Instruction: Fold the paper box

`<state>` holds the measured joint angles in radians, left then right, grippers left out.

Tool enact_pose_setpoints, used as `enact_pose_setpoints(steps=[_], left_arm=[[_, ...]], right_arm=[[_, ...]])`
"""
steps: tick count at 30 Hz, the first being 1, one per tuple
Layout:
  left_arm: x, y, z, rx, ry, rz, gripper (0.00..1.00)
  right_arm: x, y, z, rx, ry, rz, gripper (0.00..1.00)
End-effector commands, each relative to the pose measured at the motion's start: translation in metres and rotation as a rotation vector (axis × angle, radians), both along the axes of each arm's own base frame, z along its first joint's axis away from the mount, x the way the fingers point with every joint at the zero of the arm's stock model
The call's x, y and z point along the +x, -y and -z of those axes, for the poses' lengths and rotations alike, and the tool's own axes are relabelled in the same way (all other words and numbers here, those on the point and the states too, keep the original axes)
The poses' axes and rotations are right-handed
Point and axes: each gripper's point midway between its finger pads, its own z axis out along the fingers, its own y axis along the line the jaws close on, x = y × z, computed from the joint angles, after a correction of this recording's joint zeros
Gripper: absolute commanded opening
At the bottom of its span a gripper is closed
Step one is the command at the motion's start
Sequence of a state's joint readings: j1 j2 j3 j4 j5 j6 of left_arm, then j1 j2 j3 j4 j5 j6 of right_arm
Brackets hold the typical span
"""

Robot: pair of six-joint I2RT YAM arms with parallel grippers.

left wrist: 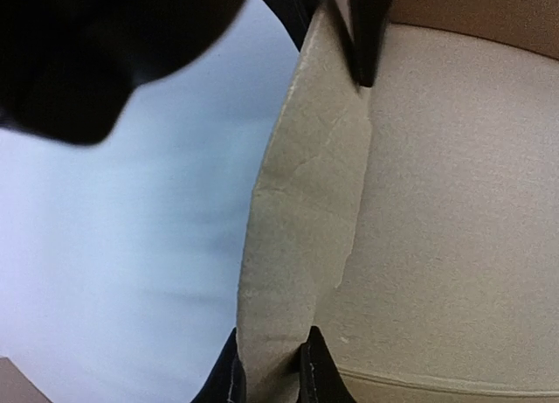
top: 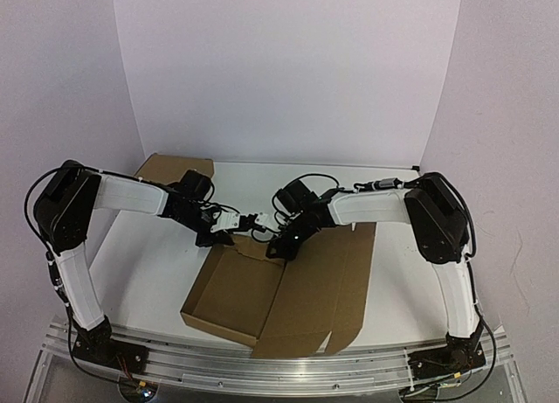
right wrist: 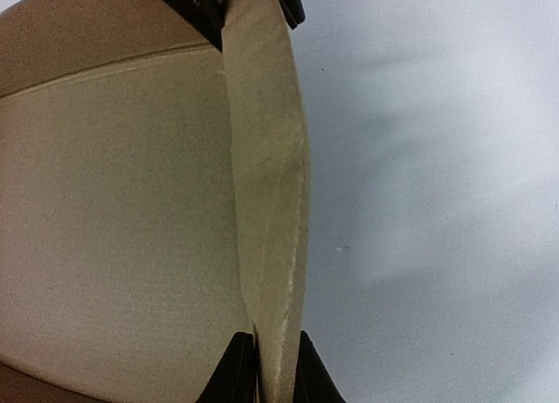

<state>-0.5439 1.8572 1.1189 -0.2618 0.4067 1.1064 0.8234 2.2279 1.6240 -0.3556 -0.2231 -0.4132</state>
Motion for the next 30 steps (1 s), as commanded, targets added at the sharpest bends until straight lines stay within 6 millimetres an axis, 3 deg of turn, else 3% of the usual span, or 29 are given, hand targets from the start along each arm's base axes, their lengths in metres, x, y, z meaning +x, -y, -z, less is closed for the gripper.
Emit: enact_pose_setpoints(steps=[1, 5, 10, 17, 20, 23, 26, 30], left_arm=[[-0.033, -0.01, 0.027, 0.102, 0.033, 0.092, 0.03], [-0.05, -0.009, 0.024, 0.079, 0.1, 0.142, 0.04], [-0.073, -0.007, 0.025, 0.056, 0.075, 0.2, 0.14], [-0.077, -0.002, 0.027, 0.047, 0.014, 0.179, 0.15], [-0.083, -0.001, 0.025, 0.028, -0.01, 0.179, 0.18], [-0.083, -0.001, 0.024, 0.021, -0.064, 0.128, 0.18], [-0.088, -0.001, 0.022, 0.004, -0.082, 0.127, 0.2], [-0.091, 0.009, 0.009, -0.066, -0.096, 0.134, 0.24]], right_arm=[[0.0, 0.007, -0.021, -0.007, 0.024, 0.038, 0.23], [0.006, 0.006, -0.031, 0.008, 0.049, 0.075, 0.37], [0.005, -0.013, -0.039, 0.068, 0.026, 0.072, 0.43], [0.002, -0.035, -0.016, 0.103, -0.097, 0.095, 0.54], [0.004, -0.043, -0.026, 0.158, -0.133, 0.104, 0.59], [0.002, -0.037, -0.037, 0.21, -0.138, 0.114, 0.63], [0.004, -0.027, -0.035, 0.208, -0.136, 0.141, 0.64], [0.002, -0.045, -0.026, 0.212, -0.149, 0.117, 0.63]])
